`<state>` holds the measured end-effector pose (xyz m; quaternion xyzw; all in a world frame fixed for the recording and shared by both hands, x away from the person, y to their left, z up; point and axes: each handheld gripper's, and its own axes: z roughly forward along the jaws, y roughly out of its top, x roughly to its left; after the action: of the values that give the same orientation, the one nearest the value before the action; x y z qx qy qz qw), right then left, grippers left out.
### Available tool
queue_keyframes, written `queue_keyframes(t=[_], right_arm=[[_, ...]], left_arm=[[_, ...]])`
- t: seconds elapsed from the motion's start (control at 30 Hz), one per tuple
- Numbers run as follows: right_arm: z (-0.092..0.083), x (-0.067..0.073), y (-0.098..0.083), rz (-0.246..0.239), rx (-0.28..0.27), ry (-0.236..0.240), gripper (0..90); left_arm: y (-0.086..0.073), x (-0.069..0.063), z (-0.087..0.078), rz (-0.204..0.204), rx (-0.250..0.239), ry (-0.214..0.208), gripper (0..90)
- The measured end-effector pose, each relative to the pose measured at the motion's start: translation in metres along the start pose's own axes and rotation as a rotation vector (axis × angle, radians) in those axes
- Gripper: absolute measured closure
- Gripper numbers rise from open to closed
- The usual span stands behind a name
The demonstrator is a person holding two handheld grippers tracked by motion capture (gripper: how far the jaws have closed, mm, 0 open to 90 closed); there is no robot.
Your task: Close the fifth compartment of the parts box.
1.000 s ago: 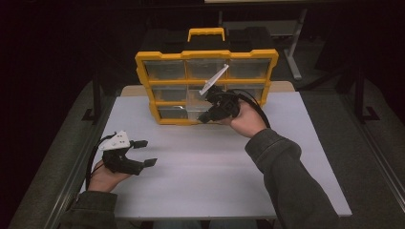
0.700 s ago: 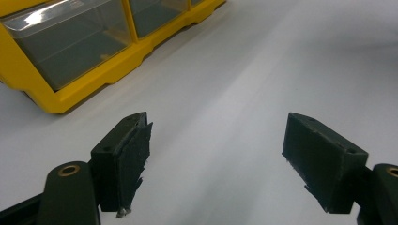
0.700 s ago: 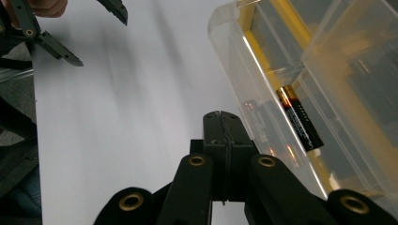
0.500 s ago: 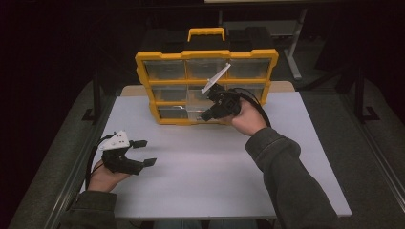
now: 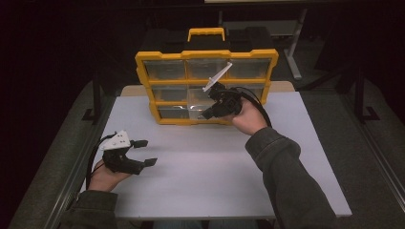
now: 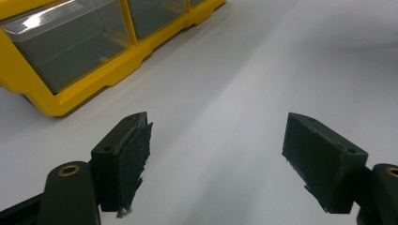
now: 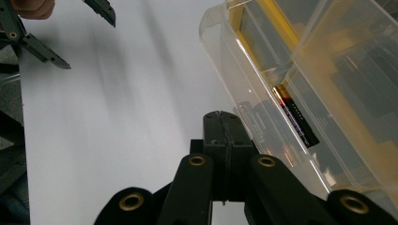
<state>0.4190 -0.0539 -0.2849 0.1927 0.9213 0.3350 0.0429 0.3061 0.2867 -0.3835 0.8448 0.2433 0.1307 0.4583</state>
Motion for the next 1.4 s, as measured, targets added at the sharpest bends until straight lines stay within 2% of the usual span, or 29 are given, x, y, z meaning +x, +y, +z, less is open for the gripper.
queue_keyframes(t=[1.07,1.4], right_arm=[[0.001,-0.019,0.011,0.032,0.006,-0.021,89.2],[0.002,-0.024,0.014,0.035,0.009,-0.040,89.1]], left_arm=[[-0.001,0.001,0.001,-0.007,-0.003,-0.001,23.3],[-0.001,0.001,0.001,-0.008,-0.006,0.004,23.4]])
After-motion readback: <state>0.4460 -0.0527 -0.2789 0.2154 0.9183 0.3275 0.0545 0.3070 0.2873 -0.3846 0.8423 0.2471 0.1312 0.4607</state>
